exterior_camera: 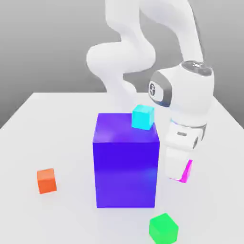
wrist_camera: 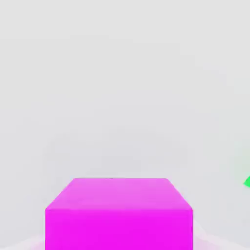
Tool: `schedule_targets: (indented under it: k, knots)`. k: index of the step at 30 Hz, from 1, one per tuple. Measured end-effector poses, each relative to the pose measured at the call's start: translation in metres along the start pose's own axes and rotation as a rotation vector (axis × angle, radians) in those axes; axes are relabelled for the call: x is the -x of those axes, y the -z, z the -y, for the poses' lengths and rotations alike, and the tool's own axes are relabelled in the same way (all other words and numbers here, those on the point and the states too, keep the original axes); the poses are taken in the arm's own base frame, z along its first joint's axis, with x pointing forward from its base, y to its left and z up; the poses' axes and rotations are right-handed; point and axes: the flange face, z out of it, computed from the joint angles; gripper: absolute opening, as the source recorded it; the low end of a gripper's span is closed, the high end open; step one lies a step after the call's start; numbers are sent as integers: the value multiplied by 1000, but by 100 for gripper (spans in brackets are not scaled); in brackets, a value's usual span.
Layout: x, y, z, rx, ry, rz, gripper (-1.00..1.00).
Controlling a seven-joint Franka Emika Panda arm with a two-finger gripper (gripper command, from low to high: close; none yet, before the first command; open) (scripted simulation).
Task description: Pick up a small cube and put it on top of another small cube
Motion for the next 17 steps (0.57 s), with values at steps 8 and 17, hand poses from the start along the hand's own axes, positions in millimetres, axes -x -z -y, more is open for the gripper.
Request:
schedule_targets:
  k: [8,17]
  knots:
    - [-64,3,-67,-15,67,-4,-100]
    - [-65,-40,-69,-15,68,-4,100]
